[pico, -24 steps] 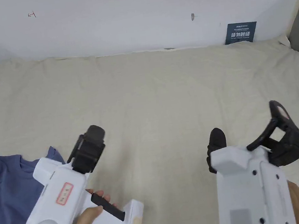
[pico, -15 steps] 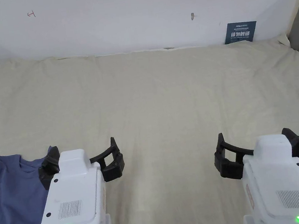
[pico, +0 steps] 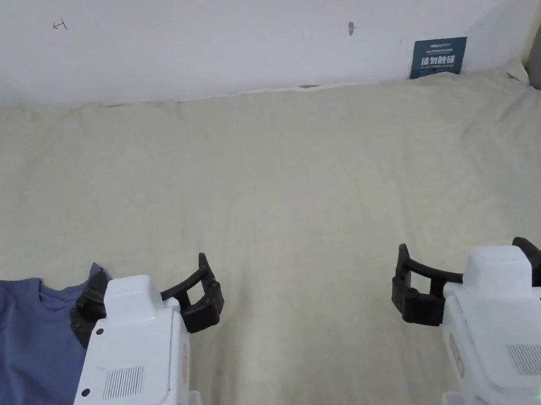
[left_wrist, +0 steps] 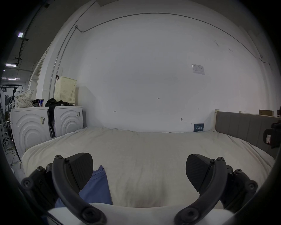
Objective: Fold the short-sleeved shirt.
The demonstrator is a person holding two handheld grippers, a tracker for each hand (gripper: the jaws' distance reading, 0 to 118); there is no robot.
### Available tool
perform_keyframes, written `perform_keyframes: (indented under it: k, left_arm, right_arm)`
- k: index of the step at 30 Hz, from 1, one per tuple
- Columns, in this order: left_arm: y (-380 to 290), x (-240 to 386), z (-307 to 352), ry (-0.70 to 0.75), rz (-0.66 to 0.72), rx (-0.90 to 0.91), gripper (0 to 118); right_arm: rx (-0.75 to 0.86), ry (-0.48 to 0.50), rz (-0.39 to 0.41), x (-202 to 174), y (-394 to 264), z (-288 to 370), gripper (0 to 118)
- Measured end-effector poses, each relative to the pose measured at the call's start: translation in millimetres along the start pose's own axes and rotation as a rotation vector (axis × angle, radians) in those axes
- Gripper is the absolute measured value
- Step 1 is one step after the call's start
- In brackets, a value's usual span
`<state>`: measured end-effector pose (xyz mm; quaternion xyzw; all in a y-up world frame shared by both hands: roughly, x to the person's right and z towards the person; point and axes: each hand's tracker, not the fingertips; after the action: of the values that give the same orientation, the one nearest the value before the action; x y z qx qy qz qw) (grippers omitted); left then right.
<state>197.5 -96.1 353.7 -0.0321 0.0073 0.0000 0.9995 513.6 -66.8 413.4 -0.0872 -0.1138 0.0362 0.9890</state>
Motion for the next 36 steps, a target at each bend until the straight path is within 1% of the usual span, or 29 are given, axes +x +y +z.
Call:
perform_keyframes:
  k: [4,17,32,34,35,36]
  left_arm:
    - [0.5,0.6,0.8,-0.001,-0.001,0.001,118]
    - [3.7,2.5,3.1,-0.007,-0.009,0.014,118]
    - [5.0,6.2,6.0,-0.013,-0.058,0.030,118]
    - [5.7,5.6,6.3,-0.017,-0.048,0.024,114]
    - [6.5,5.8,6.5,-0.017,-0.042,0.020,107]
    - [7.4,5.4,6.7,-0.023,-0.032,0.012,88]
  right_arm:
    - [0.002,-0.002,0.010,-0.6,0.1,0.3,118]
    - [0.006,-0.007,0.004,1.0,2.4,3.2,118]
    - [-0.003,-0.014,-0.005,3.1,4.4,3.9,118]
    - [-0.003,-0.015,0.002,2.7,4.5,4.3,116]
    - [-0.004,-0.016,0.006,2.5,5.0,4.8,111]
    - [-0.008,-0.015,0.009,2.3,5.7,5.5,98]
